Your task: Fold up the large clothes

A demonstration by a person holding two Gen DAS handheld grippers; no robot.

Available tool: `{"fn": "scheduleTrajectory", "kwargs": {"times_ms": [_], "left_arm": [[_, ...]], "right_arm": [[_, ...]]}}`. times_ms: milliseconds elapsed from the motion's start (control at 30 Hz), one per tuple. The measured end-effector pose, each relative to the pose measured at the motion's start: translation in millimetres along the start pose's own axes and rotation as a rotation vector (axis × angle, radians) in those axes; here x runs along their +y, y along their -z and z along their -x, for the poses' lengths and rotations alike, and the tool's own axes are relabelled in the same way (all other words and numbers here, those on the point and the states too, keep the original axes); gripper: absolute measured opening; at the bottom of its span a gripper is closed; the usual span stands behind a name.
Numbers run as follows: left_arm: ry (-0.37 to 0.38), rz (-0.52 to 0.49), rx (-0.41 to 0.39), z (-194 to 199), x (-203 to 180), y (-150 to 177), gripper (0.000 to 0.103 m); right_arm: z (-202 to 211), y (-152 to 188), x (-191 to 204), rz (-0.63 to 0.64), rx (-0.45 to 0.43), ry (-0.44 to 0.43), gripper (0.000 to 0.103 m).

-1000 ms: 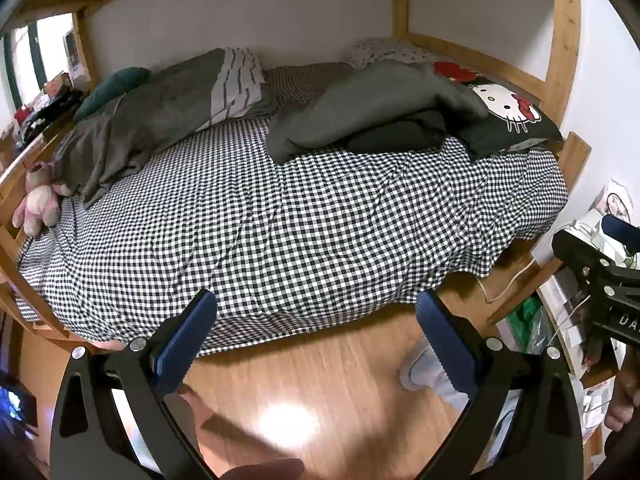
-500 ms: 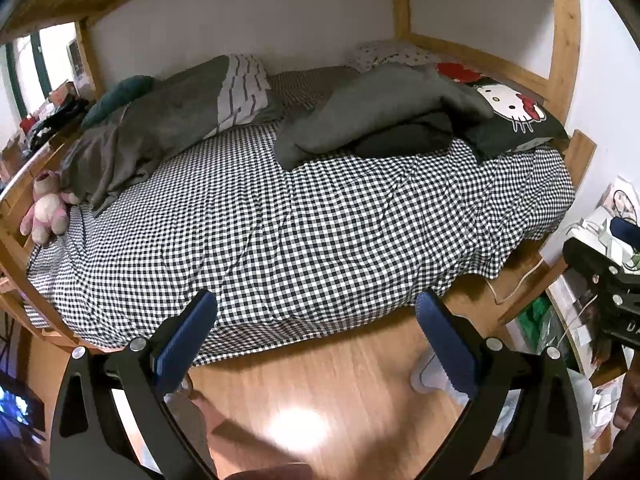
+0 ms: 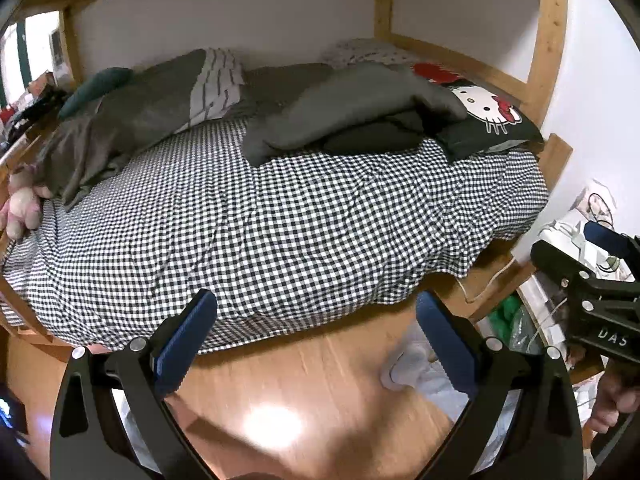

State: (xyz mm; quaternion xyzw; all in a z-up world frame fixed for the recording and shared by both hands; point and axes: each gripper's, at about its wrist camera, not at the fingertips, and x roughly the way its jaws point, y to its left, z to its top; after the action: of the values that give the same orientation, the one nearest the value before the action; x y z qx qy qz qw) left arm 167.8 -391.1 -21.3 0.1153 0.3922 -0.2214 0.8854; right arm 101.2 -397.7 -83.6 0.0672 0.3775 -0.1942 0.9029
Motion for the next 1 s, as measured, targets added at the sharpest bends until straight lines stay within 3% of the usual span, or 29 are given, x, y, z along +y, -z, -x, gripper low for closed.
{"fn": "scheduleTrajectory", "kwargs": {"times_ms": [267,1000], "left_arm": [[-0.035,-0.009,-0.006,-0.5,-2.1,2.7,0.098],[-0.026,-0.014,-0.025,5.6,-0.7,1.0,0.097]], "right_arm": [[-1.1,-0.6,-0.8,-0.002,-0.001,-0.003,0.100],[1.7,-1.4,-2.9,-0.012,-0.010,-0.012,0.100]]}}
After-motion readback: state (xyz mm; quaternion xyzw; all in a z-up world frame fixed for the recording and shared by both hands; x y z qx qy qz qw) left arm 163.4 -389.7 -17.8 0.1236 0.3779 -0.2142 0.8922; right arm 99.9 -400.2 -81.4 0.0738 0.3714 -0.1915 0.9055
